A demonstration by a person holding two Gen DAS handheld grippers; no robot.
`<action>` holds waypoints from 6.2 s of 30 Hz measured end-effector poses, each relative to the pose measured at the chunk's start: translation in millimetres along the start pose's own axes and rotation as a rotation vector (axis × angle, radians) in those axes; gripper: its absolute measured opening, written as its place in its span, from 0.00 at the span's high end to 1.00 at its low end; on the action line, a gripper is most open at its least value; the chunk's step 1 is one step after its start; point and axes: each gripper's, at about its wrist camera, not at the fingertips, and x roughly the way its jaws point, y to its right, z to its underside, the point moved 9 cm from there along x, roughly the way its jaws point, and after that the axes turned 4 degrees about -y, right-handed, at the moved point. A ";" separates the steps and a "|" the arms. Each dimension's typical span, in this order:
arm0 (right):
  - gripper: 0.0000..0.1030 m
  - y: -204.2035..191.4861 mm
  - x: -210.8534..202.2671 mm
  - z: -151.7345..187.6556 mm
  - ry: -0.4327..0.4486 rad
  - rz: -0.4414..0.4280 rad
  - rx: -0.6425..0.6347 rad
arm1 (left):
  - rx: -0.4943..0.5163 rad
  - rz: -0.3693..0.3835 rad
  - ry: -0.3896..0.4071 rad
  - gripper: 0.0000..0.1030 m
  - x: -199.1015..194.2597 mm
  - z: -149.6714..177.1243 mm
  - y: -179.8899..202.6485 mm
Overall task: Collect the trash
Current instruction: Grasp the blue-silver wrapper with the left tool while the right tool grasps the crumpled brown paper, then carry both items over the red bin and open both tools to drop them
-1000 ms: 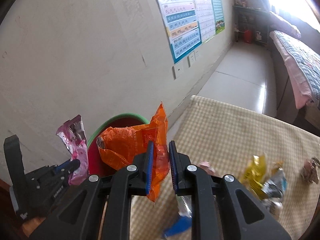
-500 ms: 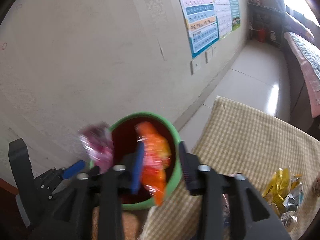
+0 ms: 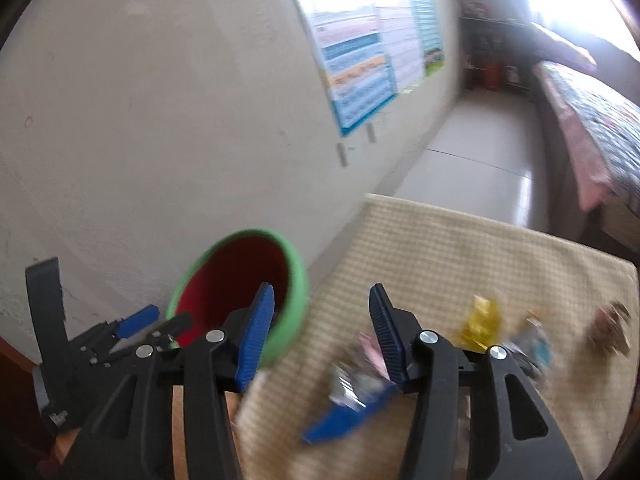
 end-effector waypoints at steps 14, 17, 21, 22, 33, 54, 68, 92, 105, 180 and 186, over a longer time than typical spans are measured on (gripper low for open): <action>0.51 86.6 -48.8 77.3 -0.031 0.111 0.161 | 0.233 0.098 -0.126 0.45 22.8 65.5 127.2; 0.51 91.8 -54.4 79.2 -0.023 0.101 0.175 | 0.249 0.087 -0.154 0.45 34.2 72.5 135.6; 0.51 96.8 -59.0 79.4 -0.011 0.090 0.187 | 0.254 0.076 -0.183 0.45 49.3 73.4 140.4; 0.51 97.9 -59.4 78.7 -0.010 0.089 0.191 | 0.255 0.074 -0.189 0.45 52.3 73.3 140.8; 0.51 153.0 -63.2 92.4 -0.020 0.193 0.241 | 0.219 0.109 -0.251 0.86 60.8 87.0 141.1; 0.57 337.0 12.2 88.0 -0.185 0.390 0.461 | 0.219 0.062 -0.177 0.85 22.6 84.2 125.7; 0.60 271.1 -50.1 103.5 -0.054 0.289 0.438 | 0.236 0.059 -0.237 0.85 43.1 94.7 131.0; 0.59 180.9 -96.2 76.7 0.071 0.220 0.355 | 0.221 0.068 -0.156 0.85 18.3 74.2 125.9; 0.59 137.5 -88.9 69.3 0.058 0.218 0.234 | 0.217 0.059 -0.130 0.85 12.9 63.0 118.4; 0.57 3.0 -14.2 30.7 -0.054 0.082 -0.090 | 0.040 -0.068 0.013 0.85 -12.9 1.9 -9.5; 0.57 -31.1 19.7 17.3 -0.101 0.009 -0.120 | 0.007 -0.100 -0.011 0.85 3.6 -3.1 -43.0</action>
